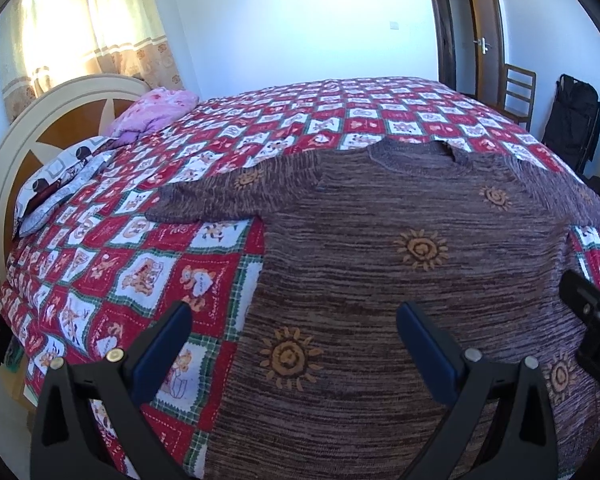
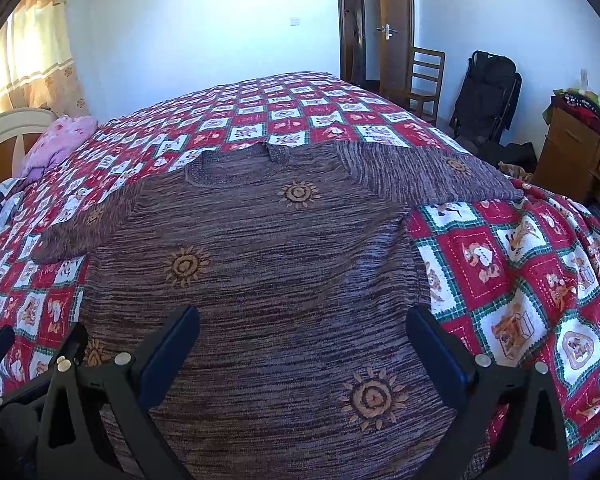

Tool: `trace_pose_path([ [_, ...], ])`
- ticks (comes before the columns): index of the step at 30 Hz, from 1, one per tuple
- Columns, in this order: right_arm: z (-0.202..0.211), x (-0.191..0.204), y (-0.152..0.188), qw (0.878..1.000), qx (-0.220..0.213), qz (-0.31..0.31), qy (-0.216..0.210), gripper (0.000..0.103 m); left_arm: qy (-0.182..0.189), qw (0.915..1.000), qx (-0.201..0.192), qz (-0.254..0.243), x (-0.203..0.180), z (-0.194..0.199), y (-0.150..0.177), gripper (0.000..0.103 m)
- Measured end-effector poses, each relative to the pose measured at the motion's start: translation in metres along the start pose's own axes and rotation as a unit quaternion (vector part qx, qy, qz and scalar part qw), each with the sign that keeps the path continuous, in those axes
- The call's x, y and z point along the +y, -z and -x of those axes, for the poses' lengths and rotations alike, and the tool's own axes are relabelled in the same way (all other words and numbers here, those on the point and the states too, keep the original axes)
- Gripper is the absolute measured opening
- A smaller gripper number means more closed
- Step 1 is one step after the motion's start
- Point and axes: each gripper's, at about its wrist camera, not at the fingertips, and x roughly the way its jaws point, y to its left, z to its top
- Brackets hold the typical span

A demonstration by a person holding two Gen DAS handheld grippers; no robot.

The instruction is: Fold small clothes

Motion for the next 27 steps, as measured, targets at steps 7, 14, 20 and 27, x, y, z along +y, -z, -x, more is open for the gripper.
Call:
trace_pose_path([
  [7,-0.004,-0.016,-0.013,1.0,-0.013,-0.004,0.012,0.102,0.022,0.9996,0.008,-0.014,-0.01,-0.01,-0.01,0.103],
  [14,-0.017,-0.049,-0.034,0.998,-0.014,-0.041,0.042,0.102,0.016,0.9979,-0.003,-0.062,-0.035,-0.021,-0.033,0.103],
  [20,-0.027,-0.08,-0.055,0.996,-0.026,-0.057,0.07,0.098,0.056,0.9965,-0.006,-0.062,-0.045,-0.033,-0.056,0.103],
  [27,-0.052,-0.131,-0.083,0.992,0.009,-0.101,0.072,0.072,0.08,0.9949,0.008,-0.061,-0.056,-0.057,-0.066,0.103],
])
